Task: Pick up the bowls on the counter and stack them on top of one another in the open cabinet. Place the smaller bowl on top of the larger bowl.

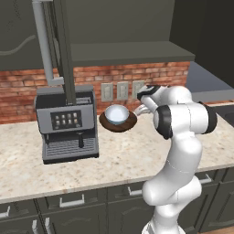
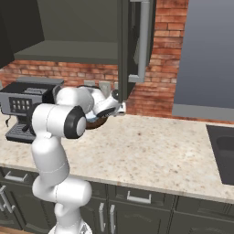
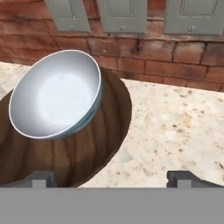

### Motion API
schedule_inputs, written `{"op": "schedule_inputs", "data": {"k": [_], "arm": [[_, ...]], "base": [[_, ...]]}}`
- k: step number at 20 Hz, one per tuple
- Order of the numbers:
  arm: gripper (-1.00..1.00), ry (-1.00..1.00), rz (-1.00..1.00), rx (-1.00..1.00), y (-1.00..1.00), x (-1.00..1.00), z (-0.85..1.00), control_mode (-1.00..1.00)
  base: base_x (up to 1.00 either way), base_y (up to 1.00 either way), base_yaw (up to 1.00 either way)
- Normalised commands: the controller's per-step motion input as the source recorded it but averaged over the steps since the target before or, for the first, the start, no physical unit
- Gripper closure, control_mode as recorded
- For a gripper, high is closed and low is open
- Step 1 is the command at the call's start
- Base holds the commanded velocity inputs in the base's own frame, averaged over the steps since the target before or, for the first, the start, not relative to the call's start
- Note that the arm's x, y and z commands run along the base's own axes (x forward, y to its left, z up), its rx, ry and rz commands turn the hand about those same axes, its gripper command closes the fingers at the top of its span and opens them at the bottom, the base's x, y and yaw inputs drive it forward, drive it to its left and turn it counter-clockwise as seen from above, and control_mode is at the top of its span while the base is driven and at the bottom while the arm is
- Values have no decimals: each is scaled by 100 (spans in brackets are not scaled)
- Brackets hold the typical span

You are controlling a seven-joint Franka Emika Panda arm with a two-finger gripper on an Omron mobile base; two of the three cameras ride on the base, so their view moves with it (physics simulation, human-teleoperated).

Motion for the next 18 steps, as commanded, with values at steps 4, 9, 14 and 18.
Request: {"op": "schedule_inputs", "data": {"k": [4, 9, 14, 18], "arm": [[-100, 0, 0, 0, 0, 0, 0, -100], [-100, 4, 0, 6, 0, 0, -18, -100], [-100, 4, -1, 6, 0, 1, -20, -100], [-100, 10, -2, 11, 1, 8, -17, -100]], "base": [[0, 0, 0], [0, 0, 0], [0, 0, 0], [0, 0, 0]]}}
